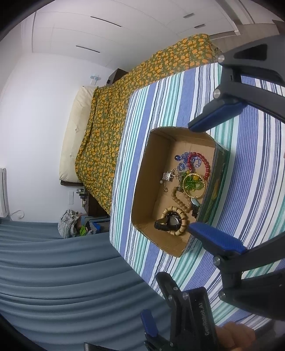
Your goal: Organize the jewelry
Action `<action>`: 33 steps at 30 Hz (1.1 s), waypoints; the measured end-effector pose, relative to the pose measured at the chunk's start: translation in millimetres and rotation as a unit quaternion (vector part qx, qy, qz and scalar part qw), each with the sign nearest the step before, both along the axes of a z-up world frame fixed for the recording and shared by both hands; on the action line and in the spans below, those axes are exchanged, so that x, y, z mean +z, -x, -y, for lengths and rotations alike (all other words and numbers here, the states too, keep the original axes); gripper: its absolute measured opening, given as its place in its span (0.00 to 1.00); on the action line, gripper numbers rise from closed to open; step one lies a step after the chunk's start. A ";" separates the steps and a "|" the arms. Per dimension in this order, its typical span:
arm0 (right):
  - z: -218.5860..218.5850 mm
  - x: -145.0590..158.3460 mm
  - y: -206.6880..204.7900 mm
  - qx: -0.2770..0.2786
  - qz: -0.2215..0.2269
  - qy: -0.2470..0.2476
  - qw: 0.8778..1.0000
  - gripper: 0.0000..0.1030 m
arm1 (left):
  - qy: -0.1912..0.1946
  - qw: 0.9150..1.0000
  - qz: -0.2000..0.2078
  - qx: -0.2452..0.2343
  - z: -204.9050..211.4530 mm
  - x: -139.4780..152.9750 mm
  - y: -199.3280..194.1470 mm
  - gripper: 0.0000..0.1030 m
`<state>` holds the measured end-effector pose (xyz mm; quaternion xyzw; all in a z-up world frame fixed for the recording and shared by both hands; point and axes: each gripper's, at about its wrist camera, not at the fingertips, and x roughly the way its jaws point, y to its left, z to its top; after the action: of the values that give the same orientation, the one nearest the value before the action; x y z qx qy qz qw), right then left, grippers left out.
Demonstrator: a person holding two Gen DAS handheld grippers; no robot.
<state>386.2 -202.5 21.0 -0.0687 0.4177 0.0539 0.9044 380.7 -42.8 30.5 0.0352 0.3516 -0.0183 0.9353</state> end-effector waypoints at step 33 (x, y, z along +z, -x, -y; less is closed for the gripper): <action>6.1 0.4 1.4 -0.008 -0.001 0.006 1.000 0.84 | -0.001 1.000 -0.005 -0.002 2.3 -3.6 0.6 1.00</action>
<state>384.8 -208.6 21.4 -0.0713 0.4196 0.0444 0.9038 380.0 -45.1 27.0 0.0371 0.3561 -0.0203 0.9335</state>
